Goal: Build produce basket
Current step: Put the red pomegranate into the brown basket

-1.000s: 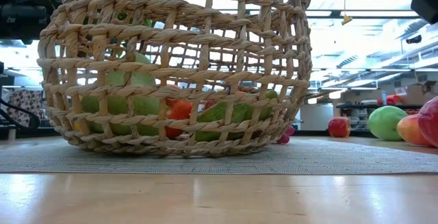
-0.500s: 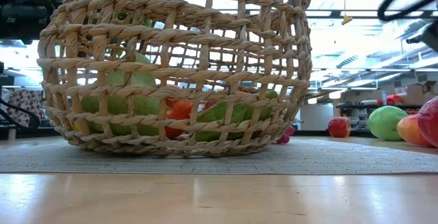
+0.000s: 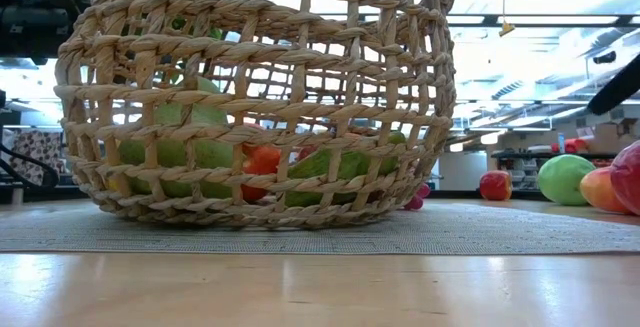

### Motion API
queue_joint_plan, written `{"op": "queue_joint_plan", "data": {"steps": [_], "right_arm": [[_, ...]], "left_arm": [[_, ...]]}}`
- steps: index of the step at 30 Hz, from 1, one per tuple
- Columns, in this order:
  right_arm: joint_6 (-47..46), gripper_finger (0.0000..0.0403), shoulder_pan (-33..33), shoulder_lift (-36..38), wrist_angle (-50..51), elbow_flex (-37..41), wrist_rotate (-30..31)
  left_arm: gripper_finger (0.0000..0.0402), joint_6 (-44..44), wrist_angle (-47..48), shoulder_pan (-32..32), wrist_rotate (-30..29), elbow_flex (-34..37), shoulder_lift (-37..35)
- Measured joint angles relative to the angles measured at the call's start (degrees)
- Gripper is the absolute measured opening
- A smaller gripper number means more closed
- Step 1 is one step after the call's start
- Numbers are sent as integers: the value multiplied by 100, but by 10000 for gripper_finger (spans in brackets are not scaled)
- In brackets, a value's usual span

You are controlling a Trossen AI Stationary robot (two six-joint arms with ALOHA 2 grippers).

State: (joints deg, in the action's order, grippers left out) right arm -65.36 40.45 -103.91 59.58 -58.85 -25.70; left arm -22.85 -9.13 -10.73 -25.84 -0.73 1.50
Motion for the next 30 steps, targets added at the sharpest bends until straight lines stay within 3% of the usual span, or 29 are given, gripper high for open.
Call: {"op": "queue_joint_plan", "data": {"steps": [18, 30], "right_arm": [[229, 362, -163, 32, 114, -78, 411], [1117, 362, -535, 34, 1779, -1520, 1639]], "left_arm": [[389, 0, 2, 1, 0, 2, -2], [389, 0, 2, -1, 0, 2, -2]]}}
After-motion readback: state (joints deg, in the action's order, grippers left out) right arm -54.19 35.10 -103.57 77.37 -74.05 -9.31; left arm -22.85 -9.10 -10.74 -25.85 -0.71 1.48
